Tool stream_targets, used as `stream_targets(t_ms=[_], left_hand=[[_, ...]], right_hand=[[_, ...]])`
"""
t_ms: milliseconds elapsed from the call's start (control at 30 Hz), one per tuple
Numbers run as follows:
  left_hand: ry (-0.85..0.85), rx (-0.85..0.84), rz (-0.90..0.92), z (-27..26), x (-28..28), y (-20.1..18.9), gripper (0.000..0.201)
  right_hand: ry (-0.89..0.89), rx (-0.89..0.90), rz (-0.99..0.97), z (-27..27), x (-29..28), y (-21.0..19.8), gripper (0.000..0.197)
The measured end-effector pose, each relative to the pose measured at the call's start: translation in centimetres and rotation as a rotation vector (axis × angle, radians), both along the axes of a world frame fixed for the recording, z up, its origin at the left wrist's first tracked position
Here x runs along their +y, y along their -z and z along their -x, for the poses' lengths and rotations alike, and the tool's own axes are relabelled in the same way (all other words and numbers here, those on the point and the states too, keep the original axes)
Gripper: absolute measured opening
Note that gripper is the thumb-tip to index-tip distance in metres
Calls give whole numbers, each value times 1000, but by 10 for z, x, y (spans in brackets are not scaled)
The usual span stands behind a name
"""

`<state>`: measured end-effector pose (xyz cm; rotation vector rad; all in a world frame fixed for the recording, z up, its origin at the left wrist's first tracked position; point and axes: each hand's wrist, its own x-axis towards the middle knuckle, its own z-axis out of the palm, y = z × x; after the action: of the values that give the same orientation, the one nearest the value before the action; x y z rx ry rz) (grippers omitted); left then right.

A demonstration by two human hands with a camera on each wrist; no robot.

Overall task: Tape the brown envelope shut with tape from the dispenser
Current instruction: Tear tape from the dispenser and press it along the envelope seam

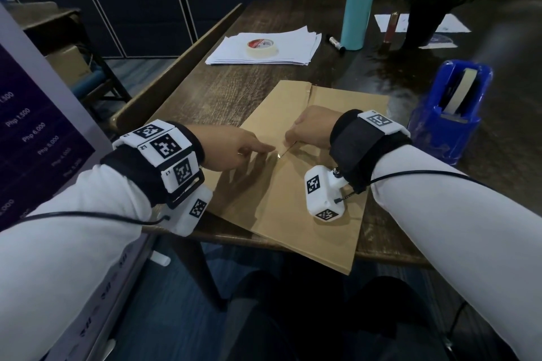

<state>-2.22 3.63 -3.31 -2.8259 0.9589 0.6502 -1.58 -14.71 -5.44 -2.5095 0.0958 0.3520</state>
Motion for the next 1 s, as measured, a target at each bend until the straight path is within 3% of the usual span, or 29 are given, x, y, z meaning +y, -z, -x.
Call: stream_targets(t_ms=[467, 833, 1000], left_hand=[[3, 28, 43, -3, 5, 1, 55], [-43, 56, 41, -7, 10, 5, 60], [-30, 56, 33, -2, 6, 4, 65]], right_hand=[[-11, 34, 18, -5, -3, -1, 32], [9, 17, -1, -3, 0, 3, 25], [22, -9, -14, -2, 0, 5, 41]])
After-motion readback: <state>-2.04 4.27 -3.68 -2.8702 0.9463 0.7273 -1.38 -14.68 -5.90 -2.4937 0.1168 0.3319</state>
